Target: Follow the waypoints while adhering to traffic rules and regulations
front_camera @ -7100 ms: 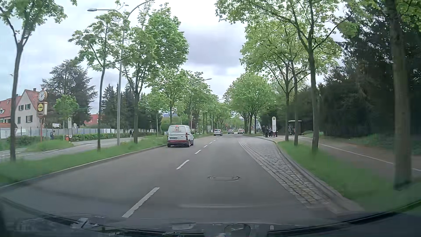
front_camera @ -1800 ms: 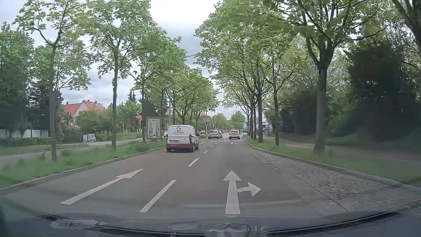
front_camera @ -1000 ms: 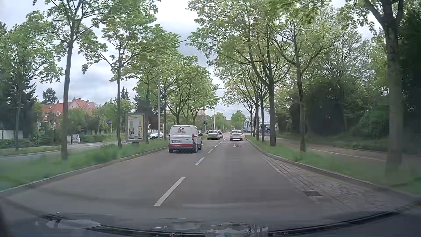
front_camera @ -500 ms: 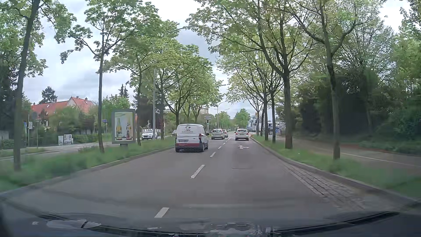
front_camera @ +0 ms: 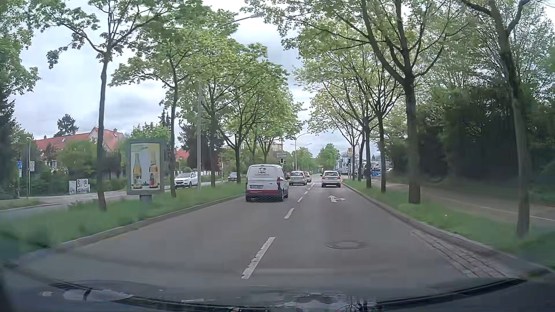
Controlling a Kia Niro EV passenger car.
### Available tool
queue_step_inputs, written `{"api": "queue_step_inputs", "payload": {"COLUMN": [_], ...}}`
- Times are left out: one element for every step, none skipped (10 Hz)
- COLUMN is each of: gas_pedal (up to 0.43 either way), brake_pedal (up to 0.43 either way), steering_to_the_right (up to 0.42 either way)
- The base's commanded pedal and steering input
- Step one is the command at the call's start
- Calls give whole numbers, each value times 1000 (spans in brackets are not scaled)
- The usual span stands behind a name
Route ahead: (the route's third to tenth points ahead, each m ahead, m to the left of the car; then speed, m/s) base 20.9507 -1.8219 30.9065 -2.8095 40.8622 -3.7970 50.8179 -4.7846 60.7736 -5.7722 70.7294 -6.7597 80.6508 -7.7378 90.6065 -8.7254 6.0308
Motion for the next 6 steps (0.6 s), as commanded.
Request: {"api": "queue_step_inputs", "payload": {"gas_pedal": [0,0,0,0,0,0], "brake_pedal": [0,0,0,0,0,0], "steering_to_the_right": [-37,-38,-38,-38,-38,-37]}}
